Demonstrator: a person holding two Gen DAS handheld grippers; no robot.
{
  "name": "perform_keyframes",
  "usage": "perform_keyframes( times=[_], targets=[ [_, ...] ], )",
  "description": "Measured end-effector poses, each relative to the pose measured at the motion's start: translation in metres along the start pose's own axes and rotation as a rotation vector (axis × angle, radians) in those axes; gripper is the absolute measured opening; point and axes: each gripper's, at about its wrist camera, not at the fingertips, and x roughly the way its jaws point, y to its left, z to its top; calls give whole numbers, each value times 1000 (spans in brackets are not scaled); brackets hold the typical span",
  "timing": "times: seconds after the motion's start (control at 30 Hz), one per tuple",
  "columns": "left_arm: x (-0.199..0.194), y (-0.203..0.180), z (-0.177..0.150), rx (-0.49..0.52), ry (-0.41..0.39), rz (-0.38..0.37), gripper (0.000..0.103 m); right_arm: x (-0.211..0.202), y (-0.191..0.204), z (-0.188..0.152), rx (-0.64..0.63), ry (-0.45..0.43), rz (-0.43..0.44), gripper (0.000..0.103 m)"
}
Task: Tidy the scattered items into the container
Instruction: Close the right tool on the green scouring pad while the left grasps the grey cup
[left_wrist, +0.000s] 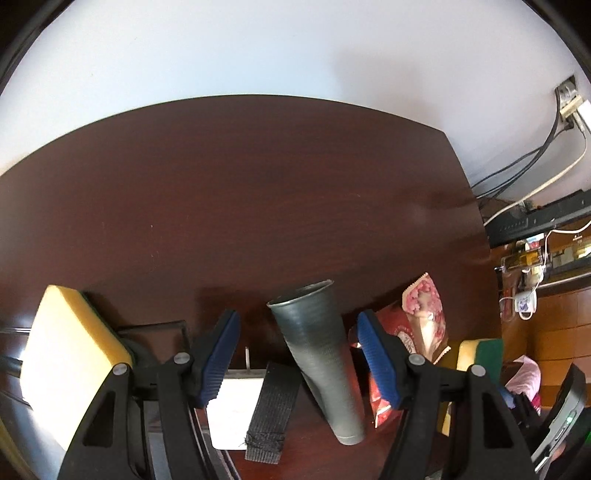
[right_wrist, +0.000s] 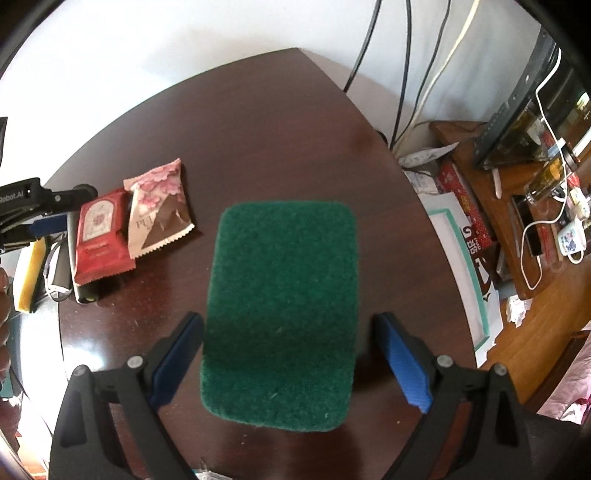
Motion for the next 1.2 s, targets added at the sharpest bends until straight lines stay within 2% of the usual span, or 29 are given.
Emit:
perform_keyframes(
  times=[0.1,0.2,0.6,0.67,0.87,0.9,0.97,1.03,1.2],
  targets=[
    [-6,2,0,-33,-34,-22,68,-4,-1,0,-1,-22,-4,96],
    [-10,0,1,-25,-49,-24,68,-7,-1,1,-2,-29,0,96],
    [7,0,1,-46,-22,26,66,-5,1,2,-5,-9,-26,96],
    [8,0,2,-59,-22,27,55,-4,1,1,-10,-5,-28,92],
    [11,-1,2,-55,-21,19,55,0,1,0,-18,7,-30,89],
    [11,-1,2,-53,-23,18,54,1,2,0,-21,8,-32,85],
    [11,-1,2,-47,-25,11,45,1,2,-1,-27,6,-44,82],
    [10,-2,1,-31,-30,17,45,-1,3,-1,-32,0,-54,72],
    [7,-8,-3,19,-64,47,44,-13,10,-2,-42,-36,-43,72]
  ],
)
